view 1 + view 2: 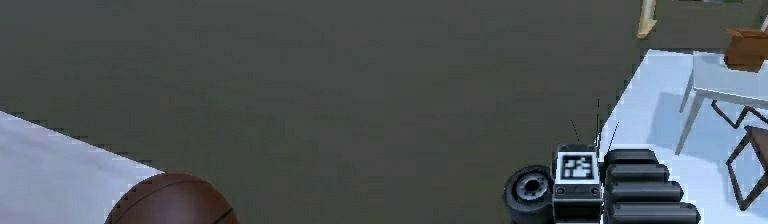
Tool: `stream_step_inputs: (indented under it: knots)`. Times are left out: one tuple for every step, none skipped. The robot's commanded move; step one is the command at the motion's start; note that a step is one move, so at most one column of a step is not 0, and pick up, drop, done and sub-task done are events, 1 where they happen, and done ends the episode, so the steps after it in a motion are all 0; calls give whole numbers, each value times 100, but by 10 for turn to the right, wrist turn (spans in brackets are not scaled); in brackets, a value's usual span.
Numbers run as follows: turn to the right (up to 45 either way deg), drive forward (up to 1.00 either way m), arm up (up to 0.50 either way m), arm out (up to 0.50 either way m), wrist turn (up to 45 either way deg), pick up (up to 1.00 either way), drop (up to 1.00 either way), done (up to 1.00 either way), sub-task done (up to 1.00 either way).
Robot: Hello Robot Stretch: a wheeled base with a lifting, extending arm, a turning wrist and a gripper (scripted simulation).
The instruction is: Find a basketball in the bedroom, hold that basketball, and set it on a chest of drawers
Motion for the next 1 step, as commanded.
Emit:
stream_step_inputs:
  knots:
    - [450,0,0,0,0,0,0,0,0]
